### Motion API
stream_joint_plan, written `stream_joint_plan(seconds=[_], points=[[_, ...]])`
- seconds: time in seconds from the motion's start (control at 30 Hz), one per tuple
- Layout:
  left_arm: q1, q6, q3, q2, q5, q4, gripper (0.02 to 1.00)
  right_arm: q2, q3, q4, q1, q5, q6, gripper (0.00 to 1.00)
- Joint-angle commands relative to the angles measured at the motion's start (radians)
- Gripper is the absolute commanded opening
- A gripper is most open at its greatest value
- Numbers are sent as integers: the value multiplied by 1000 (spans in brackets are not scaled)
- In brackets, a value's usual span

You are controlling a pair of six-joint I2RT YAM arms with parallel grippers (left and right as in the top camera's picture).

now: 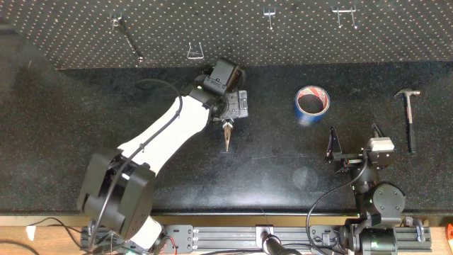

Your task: Place Tools Onto Pegboard

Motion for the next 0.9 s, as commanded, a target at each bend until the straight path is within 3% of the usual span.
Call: stream_joint_plan(seconds=[0.03,0.37,0.9], points=[[3,17,42,37,33,-68,998,-9,-3,-5,6,2,8,996],[9,48,132,139,-38,-72,998,-9,-3,-5,6,2,8,996],[9,53,132,188,-26,-37,998,-9,-3,-5,6,2,8,996]])
